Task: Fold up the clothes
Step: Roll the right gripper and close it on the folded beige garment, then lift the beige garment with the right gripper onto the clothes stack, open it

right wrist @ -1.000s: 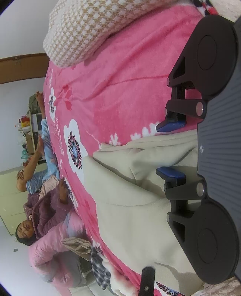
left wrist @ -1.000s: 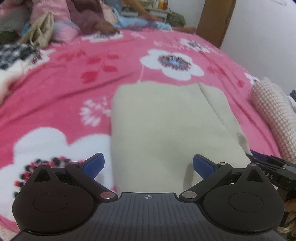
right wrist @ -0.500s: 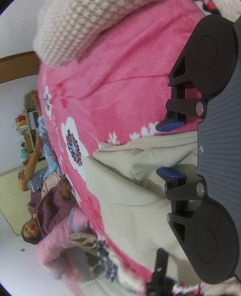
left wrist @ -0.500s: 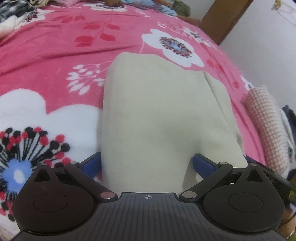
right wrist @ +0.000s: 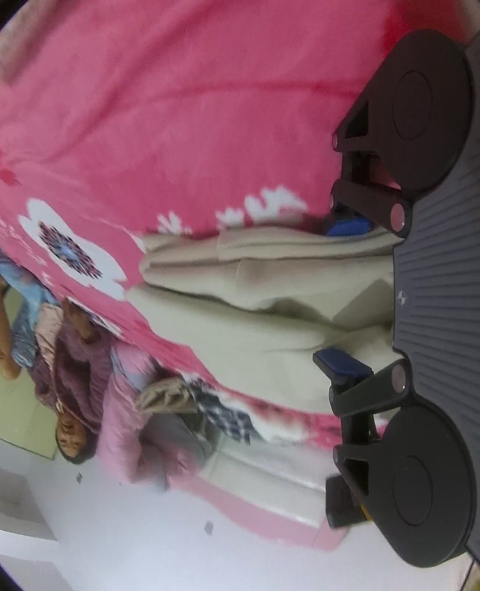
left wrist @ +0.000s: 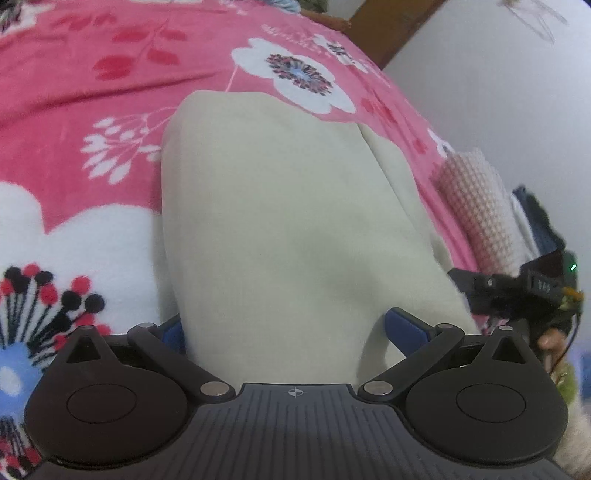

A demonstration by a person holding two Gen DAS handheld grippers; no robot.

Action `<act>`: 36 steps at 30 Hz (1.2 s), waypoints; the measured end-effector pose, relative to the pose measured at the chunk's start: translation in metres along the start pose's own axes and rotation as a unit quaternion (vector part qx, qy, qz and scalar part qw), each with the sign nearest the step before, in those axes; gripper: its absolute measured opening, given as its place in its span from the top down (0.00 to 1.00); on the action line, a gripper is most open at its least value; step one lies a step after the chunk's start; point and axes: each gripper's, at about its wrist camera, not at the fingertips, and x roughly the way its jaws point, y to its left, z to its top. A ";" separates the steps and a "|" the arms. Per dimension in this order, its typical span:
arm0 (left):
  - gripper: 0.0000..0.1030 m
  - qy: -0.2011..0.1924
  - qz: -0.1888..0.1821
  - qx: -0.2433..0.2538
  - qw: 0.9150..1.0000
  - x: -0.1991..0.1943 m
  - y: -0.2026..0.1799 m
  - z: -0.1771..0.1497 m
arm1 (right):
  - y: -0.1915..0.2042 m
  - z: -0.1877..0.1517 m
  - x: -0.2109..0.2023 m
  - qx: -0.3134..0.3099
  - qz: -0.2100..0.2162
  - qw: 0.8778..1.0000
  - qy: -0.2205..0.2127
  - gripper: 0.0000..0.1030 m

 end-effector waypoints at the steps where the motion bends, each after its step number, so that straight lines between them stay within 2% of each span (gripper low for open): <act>1: 0.00 0.003 -0.005 -0.010 1.000 0.001 0.002 0.003 | 0.000 0.003 0.005 0.000 0.010 1.000 0.007 0.34; 5: 0.00 0.016 -0.012 -0.024 1.000 0.006 0.005 0.010 | 0.008 0.016 0.035 -0.018 0.029 0.999 0.037 0.30; 10: 0.00 0.013 -0.018 -0.033 0.999 0.010 0.009 0.012 | 0.018 0.023 0.061 -0.047 0.039 0.997 0.052 0.31; 13: 0.00 0.007 -0.013 -0.040 0.999 0.005 0.006 0.011 | 0.021 0.021 0.060 -0.051 0.031 0.997 0.041 0.40; 17: 0.00 0.000 0.010 -0.025 1.000 -0.002 -0.009 0.009 | 0.031 0.012 0.049 -0.067 0.011 0.998 0.011 0.51; 20: 0.01 -0.005 0.012 -0.019 1.000 -0.009 -0.019 0.010 | 0.043 0.007 0.040 -0.085 0.006 0.996 -0.009 0.56; 22: 0.01 -0.012 0.000 -0.018 1.000 -0.017 -0.027 0.011 | 0.052 0.004 0.031 -0.098 0.003 0.995 -0.020 0.56; 26: 0.01 -0.021 -0.021 0.007 1.000 -0.030 -0.054 0.013 | 0.066 -0.003 0.002 -0.110 0.003 0.992 -0.056 0.57; 30: 0.01 -0.025 -0.052 0.054 0.997 -0.033 -0.100 0.021 | 0.079 -0.016 -0.050 -0.129 0.002 0.986 -0.104 0.57; 33: 0.01 -0.029 -0.085 0.104 0.991 -0.029 -0.147 0.032 | 0.088 -0.018 -0.105 -0.153 -0.007 0.977 -0.151 0.57; 36: 0.01 -0.038 -0.119 0.161 0.979 -0.016 -0.201 0.044 | 0.092 -0.008 -0.164 -0.177 -0.026 0.965 -0.191 0.57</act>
